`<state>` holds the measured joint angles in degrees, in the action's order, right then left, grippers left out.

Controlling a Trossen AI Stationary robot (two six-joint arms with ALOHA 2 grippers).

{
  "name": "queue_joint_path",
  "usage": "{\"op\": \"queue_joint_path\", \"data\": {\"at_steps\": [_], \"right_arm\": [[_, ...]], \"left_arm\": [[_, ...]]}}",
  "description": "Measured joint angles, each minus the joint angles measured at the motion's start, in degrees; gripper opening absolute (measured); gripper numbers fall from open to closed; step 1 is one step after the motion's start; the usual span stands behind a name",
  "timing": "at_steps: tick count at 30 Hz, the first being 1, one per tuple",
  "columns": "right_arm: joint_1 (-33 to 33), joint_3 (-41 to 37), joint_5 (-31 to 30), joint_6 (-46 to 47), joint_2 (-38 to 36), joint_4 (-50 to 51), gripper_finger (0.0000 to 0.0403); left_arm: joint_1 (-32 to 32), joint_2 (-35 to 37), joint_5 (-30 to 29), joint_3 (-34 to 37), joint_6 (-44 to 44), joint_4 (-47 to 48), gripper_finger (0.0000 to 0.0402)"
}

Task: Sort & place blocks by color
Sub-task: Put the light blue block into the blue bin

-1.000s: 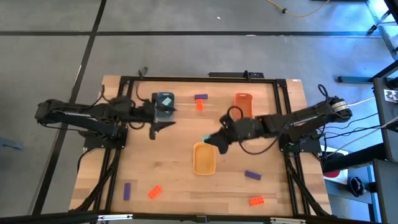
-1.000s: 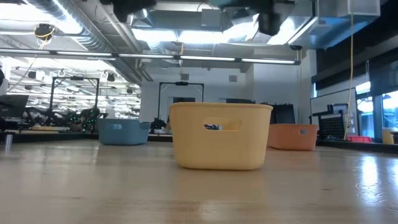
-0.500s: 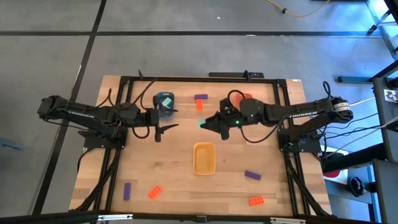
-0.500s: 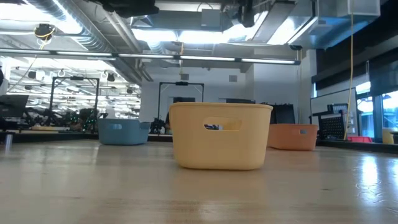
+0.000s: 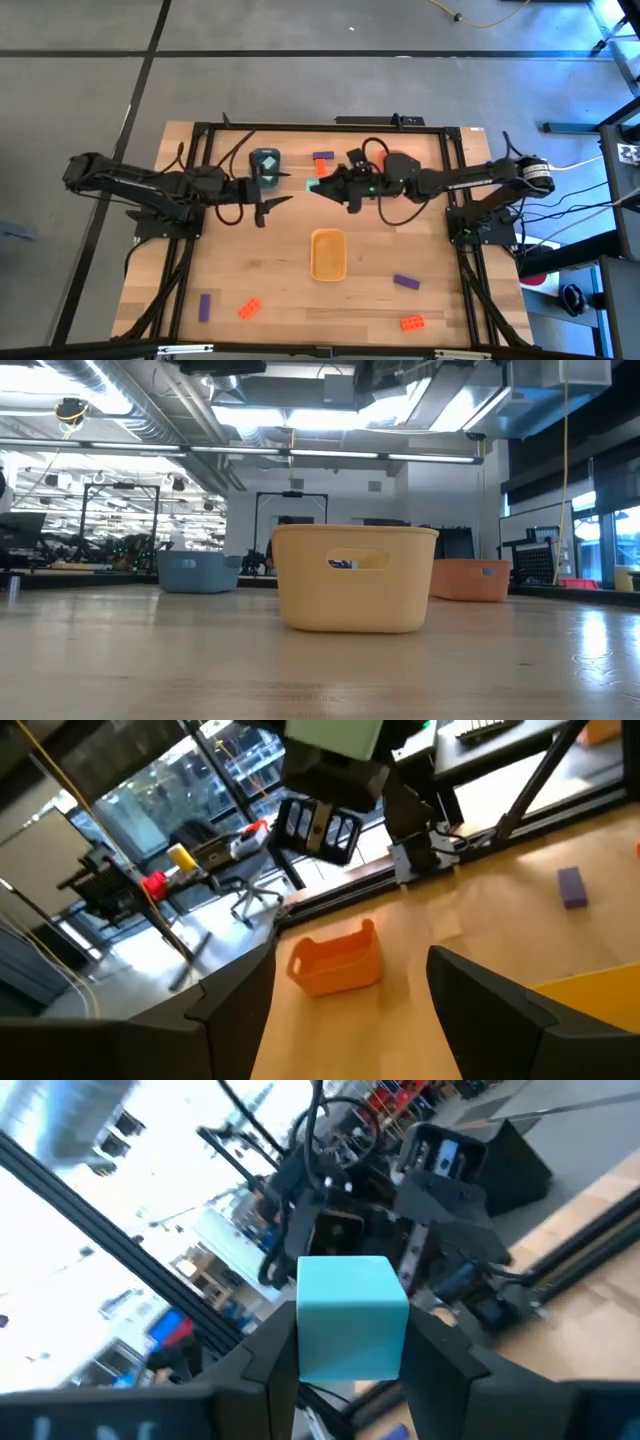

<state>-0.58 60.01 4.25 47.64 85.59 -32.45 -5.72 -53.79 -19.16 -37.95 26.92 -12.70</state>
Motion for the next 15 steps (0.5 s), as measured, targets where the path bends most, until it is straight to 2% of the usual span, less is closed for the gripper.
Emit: {"op": "queue_joint_path", "data": {"at_steps": [15], "right_arm": [[0.0, 0.0, -1.6, 0.0, 3.0, -1.7, 0.0135]], "left_arm": [[-1.3, -6.8, 0.6, -8.7, 5.4, -1.1, 0.0253]]}}
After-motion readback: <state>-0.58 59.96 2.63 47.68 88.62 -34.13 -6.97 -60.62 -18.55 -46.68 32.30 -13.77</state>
